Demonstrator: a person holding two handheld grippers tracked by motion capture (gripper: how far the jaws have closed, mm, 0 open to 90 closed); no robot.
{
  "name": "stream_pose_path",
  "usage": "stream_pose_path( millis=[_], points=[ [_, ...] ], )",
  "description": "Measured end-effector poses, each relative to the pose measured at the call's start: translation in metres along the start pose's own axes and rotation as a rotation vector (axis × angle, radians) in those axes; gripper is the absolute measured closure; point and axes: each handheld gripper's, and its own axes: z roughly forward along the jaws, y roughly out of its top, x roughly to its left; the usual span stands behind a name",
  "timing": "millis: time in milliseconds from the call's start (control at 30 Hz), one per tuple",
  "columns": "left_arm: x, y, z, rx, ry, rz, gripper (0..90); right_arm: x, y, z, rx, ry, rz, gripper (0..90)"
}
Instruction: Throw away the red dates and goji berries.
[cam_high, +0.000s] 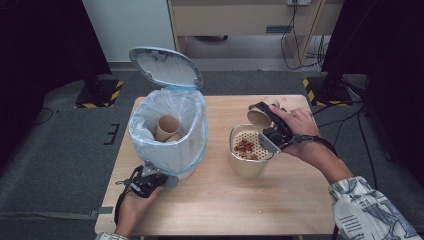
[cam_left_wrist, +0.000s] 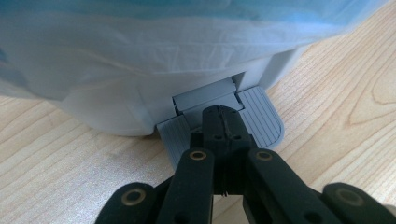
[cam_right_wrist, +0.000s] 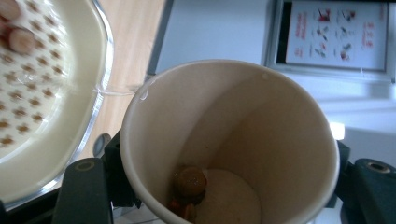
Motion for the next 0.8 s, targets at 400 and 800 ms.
stream_pose_path(
  millis=[400, 800],
  points=[
    [-0.001, 0.000, 0.000, 0.001, 0.000, 0.004, 90.0, 0.005, -0.006, -0.001, 0.020, 0.012, 0.008, 30.6],
    [0.000, 0.000, 0.000, 0.000, -0.001, 0.003, 90.0, 0.011, -0.004, -0.005, 0.030, 0.016, -0.081, 30.5]
  ],
)
